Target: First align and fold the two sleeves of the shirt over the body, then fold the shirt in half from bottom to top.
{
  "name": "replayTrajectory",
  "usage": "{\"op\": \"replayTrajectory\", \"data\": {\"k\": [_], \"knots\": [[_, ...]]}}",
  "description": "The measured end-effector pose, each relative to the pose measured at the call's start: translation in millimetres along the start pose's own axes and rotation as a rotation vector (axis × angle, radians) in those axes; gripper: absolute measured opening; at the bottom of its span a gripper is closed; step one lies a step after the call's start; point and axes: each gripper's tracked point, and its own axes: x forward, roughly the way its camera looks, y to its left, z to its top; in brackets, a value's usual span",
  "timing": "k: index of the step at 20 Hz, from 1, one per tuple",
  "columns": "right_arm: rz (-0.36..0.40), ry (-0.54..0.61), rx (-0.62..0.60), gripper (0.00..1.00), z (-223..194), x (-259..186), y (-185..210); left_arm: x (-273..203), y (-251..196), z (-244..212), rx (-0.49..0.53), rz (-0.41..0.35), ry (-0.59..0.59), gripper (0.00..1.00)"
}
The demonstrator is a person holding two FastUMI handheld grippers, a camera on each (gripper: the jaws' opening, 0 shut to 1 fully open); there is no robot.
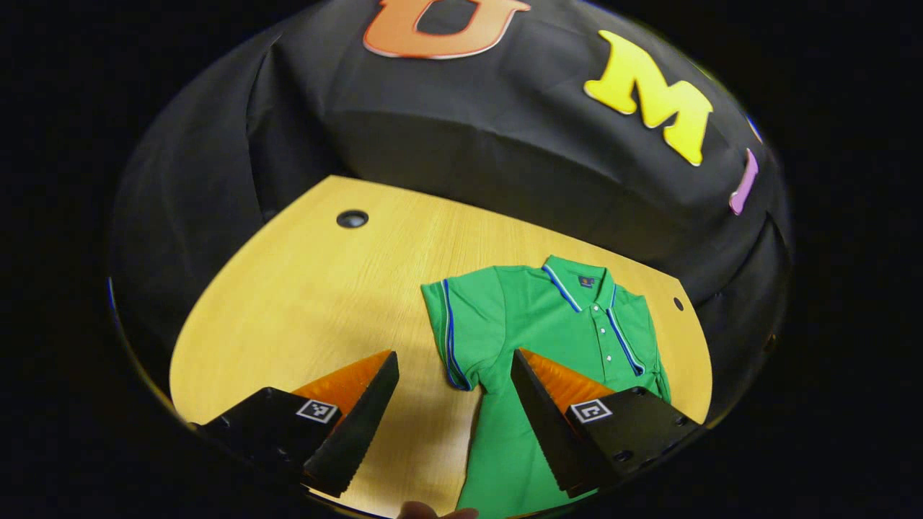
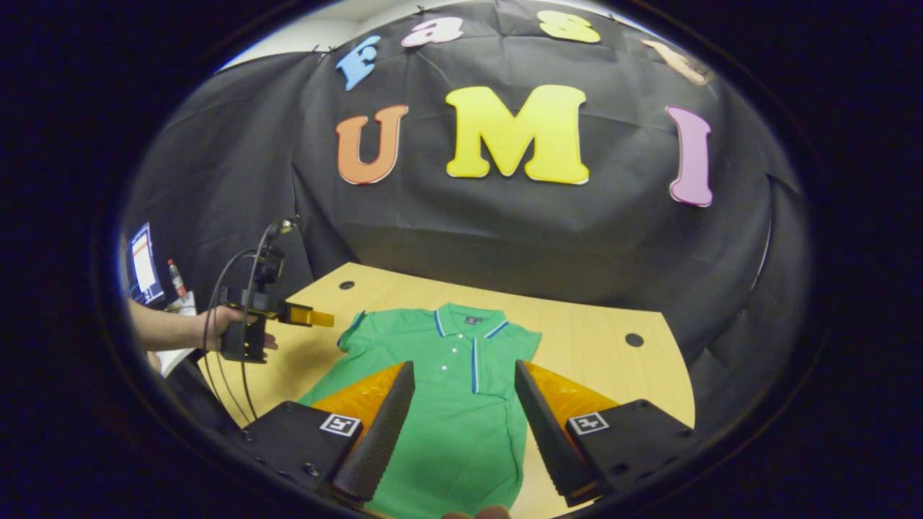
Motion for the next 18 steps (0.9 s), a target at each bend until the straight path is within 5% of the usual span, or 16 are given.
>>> {"op": "replayTrajectory", "data": {"k": [7, 10, 18], "knots": [[-0.074, 0.042, 0.007, 0.86, -26.2, -20.9, -13.6, 63.6, 5.7, -1.6, 0.007, 0.017, 0.104, 1.00], [-0.110, 0.051, 0.068, 0.87, -32.5, -22.6, -26.0, 79.3, 4.3, -1.3, 0.006, 0.035, 0.120, 0.87], [-0.173, 0.051, 0.074, 0.89, -39.4, -26.2, -50.6, 93.0, 9.2, -3.0, 0.063, 0.162, 0.119, 0.81]]}}
